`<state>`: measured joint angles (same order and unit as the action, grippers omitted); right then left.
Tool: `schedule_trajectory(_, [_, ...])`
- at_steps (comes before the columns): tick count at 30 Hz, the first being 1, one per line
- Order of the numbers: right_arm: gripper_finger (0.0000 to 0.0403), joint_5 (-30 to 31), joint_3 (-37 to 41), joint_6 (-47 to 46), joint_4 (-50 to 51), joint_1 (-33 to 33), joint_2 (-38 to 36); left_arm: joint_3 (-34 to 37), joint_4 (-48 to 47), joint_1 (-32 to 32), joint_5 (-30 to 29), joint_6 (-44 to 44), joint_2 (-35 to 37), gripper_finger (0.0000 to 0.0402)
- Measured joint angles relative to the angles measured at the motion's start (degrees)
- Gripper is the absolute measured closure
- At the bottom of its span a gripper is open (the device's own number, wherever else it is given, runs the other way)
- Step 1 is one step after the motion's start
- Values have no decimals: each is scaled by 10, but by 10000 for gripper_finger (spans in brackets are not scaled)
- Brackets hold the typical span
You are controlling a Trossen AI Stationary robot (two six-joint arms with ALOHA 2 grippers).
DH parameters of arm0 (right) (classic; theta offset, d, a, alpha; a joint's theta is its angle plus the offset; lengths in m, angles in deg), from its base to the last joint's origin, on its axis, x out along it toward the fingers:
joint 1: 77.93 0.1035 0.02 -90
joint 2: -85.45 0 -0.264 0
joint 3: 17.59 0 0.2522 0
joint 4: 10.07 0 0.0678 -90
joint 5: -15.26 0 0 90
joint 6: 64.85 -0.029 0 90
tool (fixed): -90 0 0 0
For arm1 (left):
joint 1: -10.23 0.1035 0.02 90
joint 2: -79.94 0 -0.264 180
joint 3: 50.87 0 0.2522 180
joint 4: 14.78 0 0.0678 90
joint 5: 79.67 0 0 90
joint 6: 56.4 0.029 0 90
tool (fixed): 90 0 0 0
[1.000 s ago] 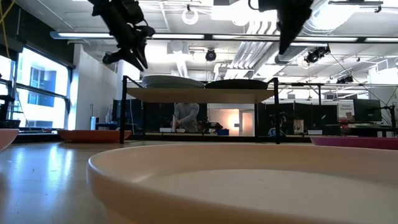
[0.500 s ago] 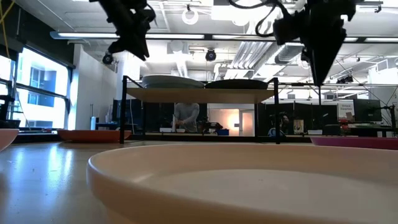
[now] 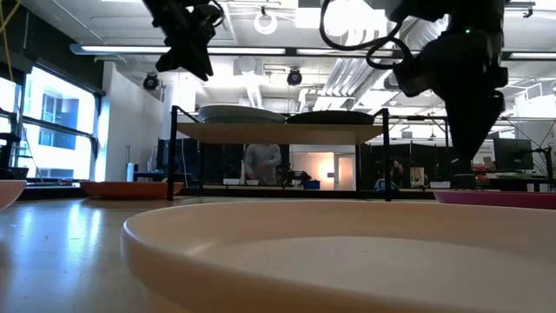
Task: Place and stack plates onto a shelf
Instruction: Stack the pink plate on top of the dark green plate on the shelf
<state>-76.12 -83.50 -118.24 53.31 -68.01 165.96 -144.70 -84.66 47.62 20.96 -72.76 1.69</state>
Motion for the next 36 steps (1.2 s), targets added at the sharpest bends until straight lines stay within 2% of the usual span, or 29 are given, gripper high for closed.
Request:
schedule_trajectory(4, [201,5,15,-48,-37,14,6,0,0,-6,-18,-1,0,330])
schedule_trajectory(10, [201,5,16,-69,-51,30,33,0,0,-9,-27,-11,0,330])
schedule_trajectory(30, [202,12,16,-89,-89,44,139,0,0,-23,-27,-25,0,330])
schedule_trajectory(33, [214,9,15,-98,-90,44,147,0,0,-23,-27,-25,0,330])
schedule_trajectory(36, [244,-2,14,-99,-90,44,148,0,0,-23,-27,-25,0,330])
